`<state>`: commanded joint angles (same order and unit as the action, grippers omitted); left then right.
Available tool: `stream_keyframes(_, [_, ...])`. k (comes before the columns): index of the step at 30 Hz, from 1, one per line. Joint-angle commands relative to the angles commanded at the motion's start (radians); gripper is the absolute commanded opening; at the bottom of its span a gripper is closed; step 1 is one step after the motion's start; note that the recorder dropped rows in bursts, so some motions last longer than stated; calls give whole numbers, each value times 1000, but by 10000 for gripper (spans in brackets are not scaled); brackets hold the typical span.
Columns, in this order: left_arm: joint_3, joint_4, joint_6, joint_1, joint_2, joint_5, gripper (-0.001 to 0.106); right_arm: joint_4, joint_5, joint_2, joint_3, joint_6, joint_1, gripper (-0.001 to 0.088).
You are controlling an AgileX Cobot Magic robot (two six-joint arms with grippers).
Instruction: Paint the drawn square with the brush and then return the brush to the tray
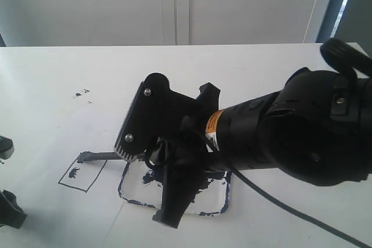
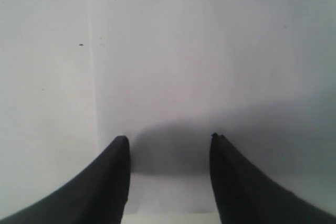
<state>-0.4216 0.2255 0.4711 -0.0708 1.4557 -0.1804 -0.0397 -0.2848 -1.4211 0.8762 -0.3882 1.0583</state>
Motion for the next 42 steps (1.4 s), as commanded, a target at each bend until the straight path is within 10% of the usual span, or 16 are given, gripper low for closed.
stream_keyframes(42, [0,2,-3,0,0,10,519,47,-42,0,0,-20,87,0])
